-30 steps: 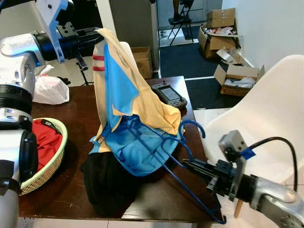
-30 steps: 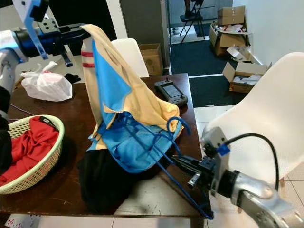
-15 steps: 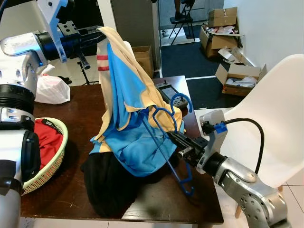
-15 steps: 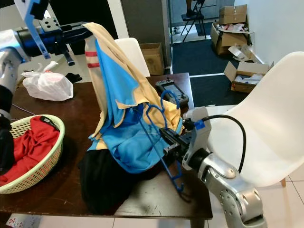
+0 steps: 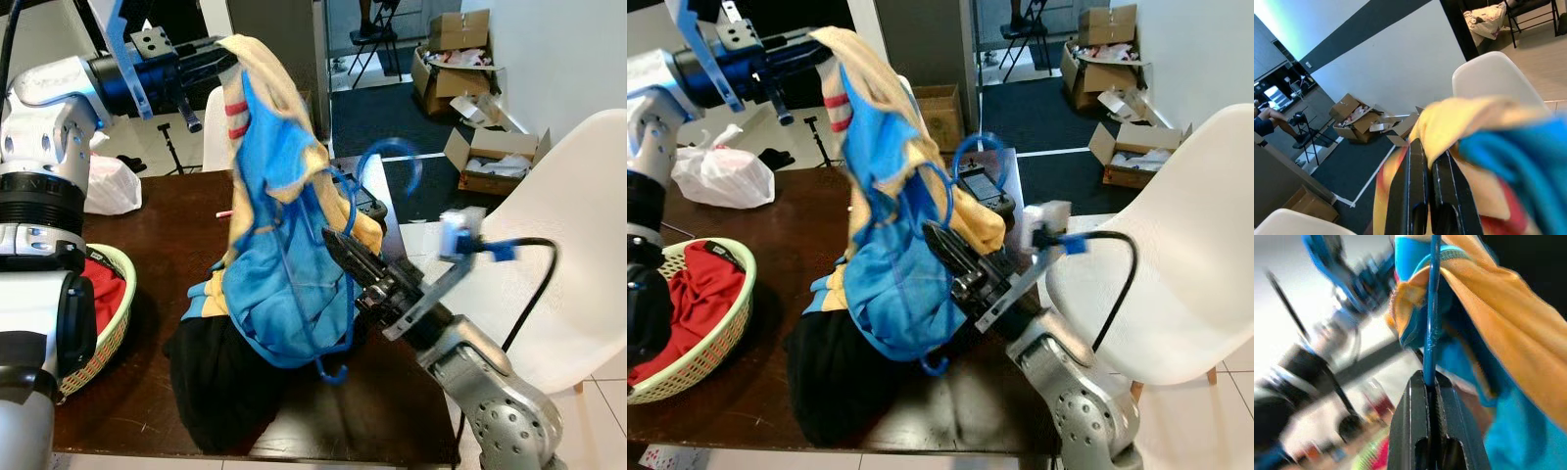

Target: Hang hanger

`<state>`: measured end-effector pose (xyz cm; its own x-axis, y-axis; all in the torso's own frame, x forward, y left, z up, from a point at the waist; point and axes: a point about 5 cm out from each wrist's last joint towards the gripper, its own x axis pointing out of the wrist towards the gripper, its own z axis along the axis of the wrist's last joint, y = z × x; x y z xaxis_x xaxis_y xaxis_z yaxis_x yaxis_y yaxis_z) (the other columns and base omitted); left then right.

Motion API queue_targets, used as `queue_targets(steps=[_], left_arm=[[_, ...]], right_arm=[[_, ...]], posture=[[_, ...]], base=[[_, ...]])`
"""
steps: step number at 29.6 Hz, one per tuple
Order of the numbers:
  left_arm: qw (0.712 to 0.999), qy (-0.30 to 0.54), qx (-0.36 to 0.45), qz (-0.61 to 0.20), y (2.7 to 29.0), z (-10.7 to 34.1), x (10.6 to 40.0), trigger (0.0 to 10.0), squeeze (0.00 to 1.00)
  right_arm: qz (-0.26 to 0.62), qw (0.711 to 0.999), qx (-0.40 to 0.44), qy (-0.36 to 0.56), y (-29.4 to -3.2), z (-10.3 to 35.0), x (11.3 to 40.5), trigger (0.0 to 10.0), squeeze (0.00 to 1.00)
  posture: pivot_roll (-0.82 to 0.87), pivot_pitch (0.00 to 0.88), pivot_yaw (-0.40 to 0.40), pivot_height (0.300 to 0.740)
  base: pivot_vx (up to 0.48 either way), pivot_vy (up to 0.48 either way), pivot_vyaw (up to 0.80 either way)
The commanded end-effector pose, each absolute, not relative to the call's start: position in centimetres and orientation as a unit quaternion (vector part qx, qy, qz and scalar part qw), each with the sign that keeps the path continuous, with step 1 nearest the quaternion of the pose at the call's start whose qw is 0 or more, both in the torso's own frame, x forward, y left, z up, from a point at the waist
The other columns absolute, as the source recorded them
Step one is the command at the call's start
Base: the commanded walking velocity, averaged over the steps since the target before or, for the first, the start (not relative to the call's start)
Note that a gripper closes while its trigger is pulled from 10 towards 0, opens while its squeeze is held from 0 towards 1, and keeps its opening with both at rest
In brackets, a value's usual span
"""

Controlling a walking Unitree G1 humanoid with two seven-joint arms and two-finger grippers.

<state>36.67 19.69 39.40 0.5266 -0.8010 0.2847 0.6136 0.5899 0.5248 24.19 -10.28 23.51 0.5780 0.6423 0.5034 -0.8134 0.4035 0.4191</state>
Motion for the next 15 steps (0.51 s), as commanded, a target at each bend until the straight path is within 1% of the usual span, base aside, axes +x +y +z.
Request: queue_targets(steps=[1,2,3,4,5,7,9,11,12,13,14,15], left_arm=[[0.860,-0.254,0.193,-0.397,20.5,39.7,36.6,10.0,0.00],[0.860,-0.254,0.193,-0.397,20.5,39.7,36.6,10.0,0.00],[0.862,-0.257,0.199,-0.389,20.8,40.0,36.5,10.0,0.00],[0.862,-0.257,0.199,-0.389,20.8,40.0,36.5,10.0,0.00],[0.865,-0.261,0.202,-0.378,21.1,40.3,36.4,10.0,0.00],[0.867,-0.264,0.204,-0.370,21.3,40.6,36.4,10.0,0.00],[0.867,-0.267,0.207,-0.367,21.3,40.9,36.2,10.0,0.00],[0.860,-0.277,0.208,-0.374,21.0,41.8,35.7,10.0,0.00],[0.860,-0.277,0.208,-0.374,21.0,41.8,35.7,10.0,0.00],[0.858,-0.281,0.208,-0.378,20.9,42.2,35.5,10.0,0.00],[0.858,-0.281,0.208,-0.378,20.9,42.2,35.5,10.0,0.00],[0.856,-0.285,0.200,-0.382,20.9,42.8,35.3,10.0,1.00]], right_arm=[[0.479,0.780,0.350,-0.197,-10.4,25.6,23.4,10.0,0.00],[0.479,0.780,0.350,-0.197,-10.4,25.6,23.4,10.0,0.00],[0.496,0.769,0.350,-0.199,-10.3,25.7,23.0,10.0,0.00],[0.496,0.769,0.350,-0.199,-10.3,25.7,23.0,10.0,0.00],[0.510,0.763,0.346,-0.197,-10.1,25.6,22.8,10.0,0.00],[0.515,0.761,0.344,-0.195,-9.9,25.6,22.7,10.0,0.00],[0.507,0.766,0.345,-0.193,-9.6,25.5,23.1,10.0,0.00],[0.472,0.808,0.311,-0.167,-8.7,24.6,24.7,10.0,0.00],[0.472,0.808,0.311,-0.167,-8.7,24.6,24.7,10.0,0.00],[0.461,0.821,0.299,-0.158,-8.4,24.3,25.2,10.0,0.00],[0.461,0.821,0.299,-0.158,-8.4,24.3,25.2,10.0,0.00],[0.457,0.825,0.295,-0.155,-8.3,24.1,25.4,10.0,0.00]], posture=[[0.09,0.014,0.150,0.740],[0.09,0.014,0.150,0.740],[0.09,0.010,0.147,0.740],[0.09,0.010,0.147,0.740],[0.09,0.008,0.146,0.740],[0.09,0.005,0.143,0.740],[0.09,0.001,0.141,0.740],[0.09,0.000,0.138,0.740],[0.09,0.000,0.138,0.740],[0.09,0.000,0.138,0.740],[0.09,0.000,0.138,0.740],[0.09,0.000,0.138,0.740]], base=[[0.000,0.000,0.00],[0.000,0.000,0.00],[0.000,0.000,0.00],[0.000,0.000,0.00],[0.000,0.000,0.00],[0.000,0.000,0.00],[0.000,0.000,0.00],[0.000,0.000,0.00],[0.000,0.000,0.00],[0.000,0.000,0.00],[0.000,0.000,0.00],[0.000,0.000,0.00]])
